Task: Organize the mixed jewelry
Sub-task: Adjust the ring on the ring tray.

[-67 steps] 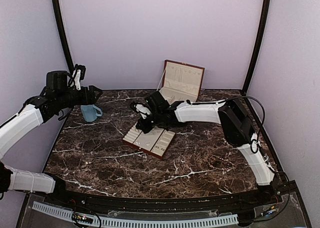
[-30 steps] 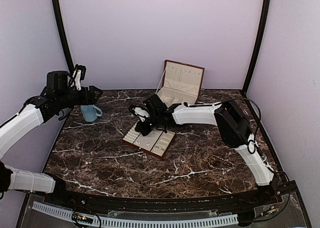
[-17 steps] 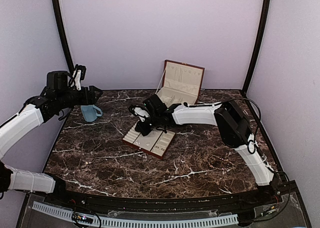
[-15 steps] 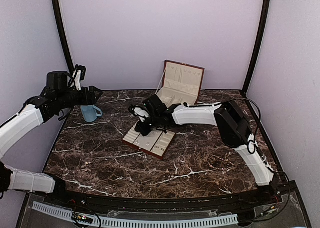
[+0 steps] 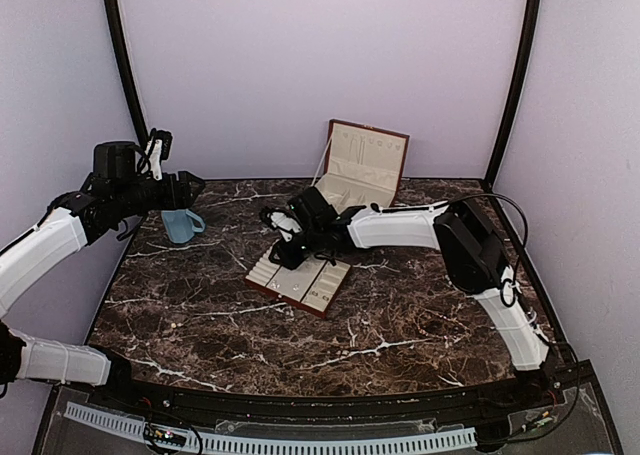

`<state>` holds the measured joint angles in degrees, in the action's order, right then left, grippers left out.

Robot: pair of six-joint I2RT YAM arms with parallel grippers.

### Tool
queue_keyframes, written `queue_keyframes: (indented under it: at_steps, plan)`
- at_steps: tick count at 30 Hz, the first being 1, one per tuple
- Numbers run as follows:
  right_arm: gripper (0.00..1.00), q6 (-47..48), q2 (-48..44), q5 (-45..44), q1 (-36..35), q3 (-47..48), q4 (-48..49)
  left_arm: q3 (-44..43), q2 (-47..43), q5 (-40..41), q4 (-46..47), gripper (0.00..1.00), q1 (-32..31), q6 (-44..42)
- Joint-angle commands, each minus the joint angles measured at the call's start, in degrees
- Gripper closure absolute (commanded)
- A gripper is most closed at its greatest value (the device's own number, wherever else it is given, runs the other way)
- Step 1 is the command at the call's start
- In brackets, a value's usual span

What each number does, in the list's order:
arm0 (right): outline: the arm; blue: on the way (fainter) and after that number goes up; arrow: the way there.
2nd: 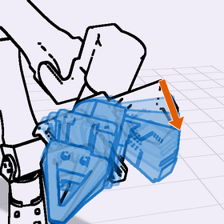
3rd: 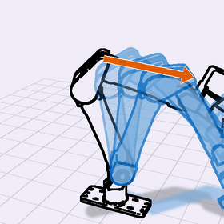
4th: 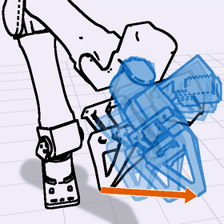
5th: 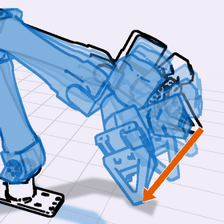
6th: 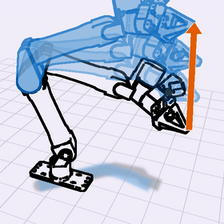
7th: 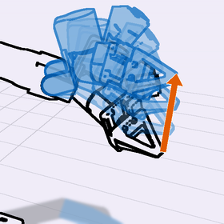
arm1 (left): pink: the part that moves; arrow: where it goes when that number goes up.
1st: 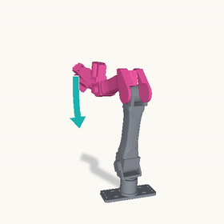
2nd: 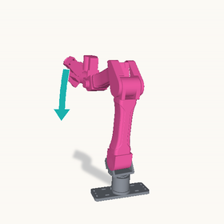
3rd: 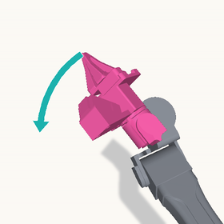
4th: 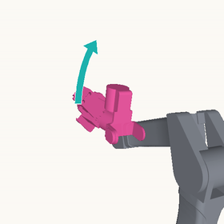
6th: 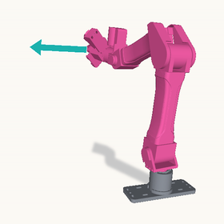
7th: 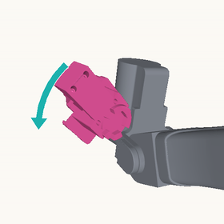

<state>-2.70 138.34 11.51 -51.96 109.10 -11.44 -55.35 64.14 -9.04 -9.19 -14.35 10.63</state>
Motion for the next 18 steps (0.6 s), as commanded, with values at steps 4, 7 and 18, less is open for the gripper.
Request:
queue_keyframes:
  at_steps: [4, 7, 18]
  plan:
    - [0.68, -2.5, -9.6, 1.0, -0.5, -3.2, 6.0, -0.8, -0.8, 0.5, -0.6, 0.25, 0.3, -0.6]
    - [0.66, -3.2, -12.3, 1.4, -0.5, -5.4, 7.2, -0.6, -0.9, 0.7, -0.5, 0.25, 0.3, -0.5]
    - [0.54, -8.1, -29.6, -0.5, -0.5, -24.5, 15.2, 2.6, -4.8, 1.8, 4.6, 0.22, 0.3, -0.8]
